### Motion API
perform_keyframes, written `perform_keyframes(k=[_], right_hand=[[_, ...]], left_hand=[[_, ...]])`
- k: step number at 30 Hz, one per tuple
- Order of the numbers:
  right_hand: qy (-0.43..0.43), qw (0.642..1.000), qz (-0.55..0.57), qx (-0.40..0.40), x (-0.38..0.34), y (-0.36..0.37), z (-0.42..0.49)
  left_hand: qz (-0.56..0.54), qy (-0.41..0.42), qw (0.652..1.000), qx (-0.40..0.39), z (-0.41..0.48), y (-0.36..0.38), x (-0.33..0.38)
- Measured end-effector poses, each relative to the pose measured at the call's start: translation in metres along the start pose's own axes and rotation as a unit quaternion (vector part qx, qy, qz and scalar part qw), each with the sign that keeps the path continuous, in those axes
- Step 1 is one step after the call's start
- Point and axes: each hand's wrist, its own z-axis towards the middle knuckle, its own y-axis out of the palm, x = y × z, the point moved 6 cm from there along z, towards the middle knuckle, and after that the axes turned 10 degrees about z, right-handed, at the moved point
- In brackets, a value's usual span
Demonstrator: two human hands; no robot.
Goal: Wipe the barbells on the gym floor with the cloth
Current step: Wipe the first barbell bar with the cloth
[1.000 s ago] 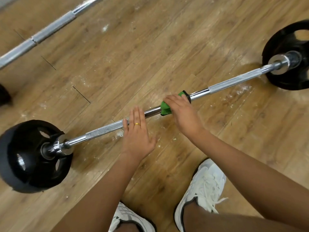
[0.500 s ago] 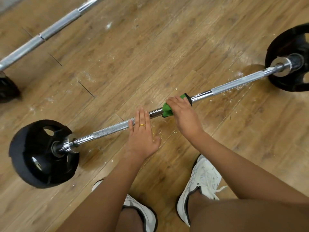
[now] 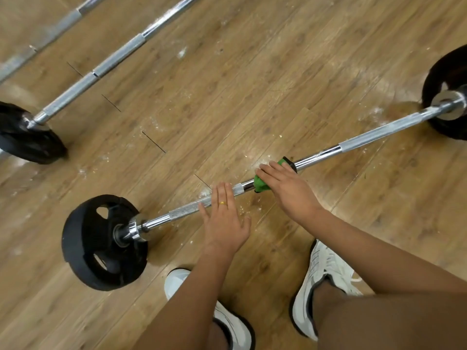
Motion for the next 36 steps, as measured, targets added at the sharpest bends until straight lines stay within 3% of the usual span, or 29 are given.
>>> perform_keyframes(k=[9,15,18,22,28,32,36], right_hand=[[0.035,0.999,-0.005,0.011,0.008,-0.008,-0.022],[-0.063,0.995,-0.052,-0.065,-0.011,0.005,-0.048],[-0.045,0.996,-0.057,-0.051,-0.007,0.005,-0.052],[0.042,0.999,-0.02,-0.016,0.005,-0.002,-0.054],[0.018,0.998,-0.032,-0.042,0.007,-0.004,-0.072],[0.087,0.996,-0.003,-0.028,0.017,-0.012,-0.08],[0.021,0.998,-0.008,-0.06,0.015,-0.016,-0.089]], left_hand=[[0.0,0.023,0.999,-0.027,-0.024,-0.001,0.009],[0.009,0.025,0.999,-0.03,-0.038,0.008,0.017],[0.013,0.036,0.999,-0.023,-0.042,0.008,0.026],[0.004,0.035,0.999,-0.001,-0.049,0.018,0.033],[-0.008,0.024,0.999,-0.046,-0.064,0.021,0.041],[0.015,0.026,0.999,-0.037,-0.067,0.02,0.049],[0.014,0.076,0.997,-0.025,-0.057,0.019,0.068]])
